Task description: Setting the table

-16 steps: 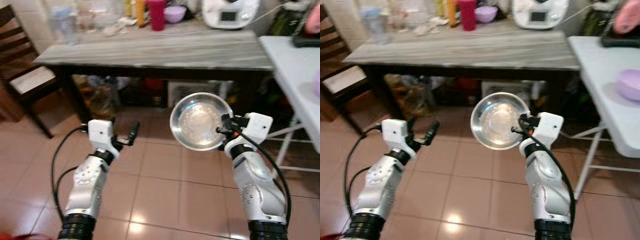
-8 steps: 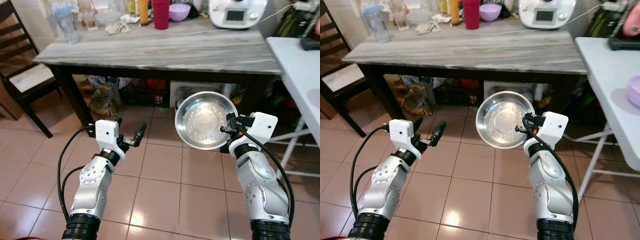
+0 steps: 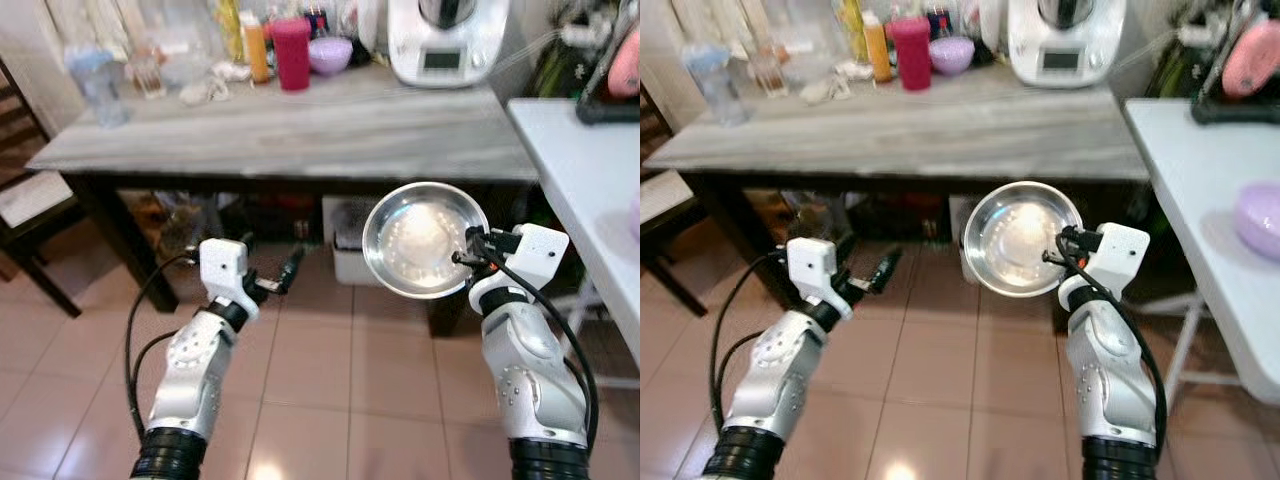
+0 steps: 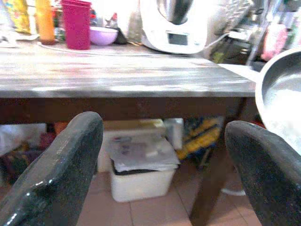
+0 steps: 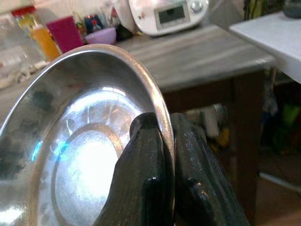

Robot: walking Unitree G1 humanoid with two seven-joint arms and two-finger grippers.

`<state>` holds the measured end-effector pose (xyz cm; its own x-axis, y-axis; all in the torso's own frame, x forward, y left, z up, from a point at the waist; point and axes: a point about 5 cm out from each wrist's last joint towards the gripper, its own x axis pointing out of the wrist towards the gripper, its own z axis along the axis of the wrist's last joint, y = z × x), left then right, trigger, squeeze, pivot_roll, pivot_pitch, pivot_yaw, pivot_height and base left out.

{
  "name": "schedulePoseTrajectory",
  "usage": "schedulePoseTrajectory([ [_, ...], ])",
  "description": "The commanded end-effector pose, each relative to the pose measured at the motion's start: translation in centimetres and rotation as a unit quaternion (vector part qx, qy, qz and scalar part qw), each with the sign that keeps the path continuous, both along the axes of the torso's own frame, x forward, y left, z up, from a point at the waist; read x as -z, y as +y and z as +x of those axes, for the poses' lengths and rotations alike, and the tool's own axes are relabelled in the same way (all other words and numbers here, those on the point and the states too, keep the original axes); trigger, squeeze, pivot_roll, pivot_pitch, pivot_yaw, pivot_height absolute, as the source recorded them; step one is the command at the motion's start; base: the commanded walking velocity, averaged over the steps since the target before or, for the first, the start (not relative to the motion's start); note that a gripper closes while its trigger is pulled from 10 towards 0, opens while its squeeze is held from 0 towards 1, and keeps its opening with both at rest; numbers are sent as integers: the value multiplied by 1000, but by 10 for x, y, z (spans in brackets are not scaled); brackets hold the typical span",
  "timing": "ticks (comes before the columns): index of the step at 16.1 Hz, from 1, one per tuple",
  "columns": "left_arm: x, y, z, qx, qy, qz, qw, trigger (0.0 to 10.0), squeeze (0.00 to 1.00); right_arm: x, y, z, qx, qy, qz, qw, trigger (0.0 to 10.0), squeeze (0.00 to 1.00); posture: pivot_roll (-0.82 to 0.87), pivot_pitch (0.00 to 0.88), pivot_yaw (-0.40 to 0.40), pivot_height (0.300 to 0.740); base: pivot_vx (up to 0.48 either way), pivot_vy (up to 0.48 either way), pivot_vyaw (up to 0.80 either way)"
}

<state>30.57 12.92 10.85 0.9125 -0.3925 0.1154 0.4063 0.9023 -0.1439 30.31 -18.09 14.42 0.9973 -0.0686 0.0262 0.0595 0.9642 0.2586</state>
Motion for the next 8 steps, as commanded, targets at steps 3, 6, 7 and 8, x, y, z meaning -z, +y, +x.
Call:
schedulePoseTrajectory([
  [3, -2, 5, 0, -4, -4, 2, 1000, 10000, 0, -7, 6, 3, -3, -14, 5, 1000, 10000, 0, -226, 57, 43, 740, 480, 0, 0],
  [6, -2, 5, 0, -4, -4, 1, 1000, 10000, 0, -5, 7, 3, -5, -12, 3, 1000, 10000, 0, -222, 60, 40, 740, 477, 0, 0],
  [7, -2, 5, -1, -4, -4, 1, 1000, 10000, 0, -5, 7, 3, -6, -12, 3, 1000, 10000, 0, -221, 60, 40, 740, 480, 0, 0],
  [8, -1, 5, -1, -5, -3, 1, 1000, 10000, 0, -5, 8, 3, -8, -13, 2, 1000, 10000, 0, -221, 60, 40, 740, 480, 0, 0],
])
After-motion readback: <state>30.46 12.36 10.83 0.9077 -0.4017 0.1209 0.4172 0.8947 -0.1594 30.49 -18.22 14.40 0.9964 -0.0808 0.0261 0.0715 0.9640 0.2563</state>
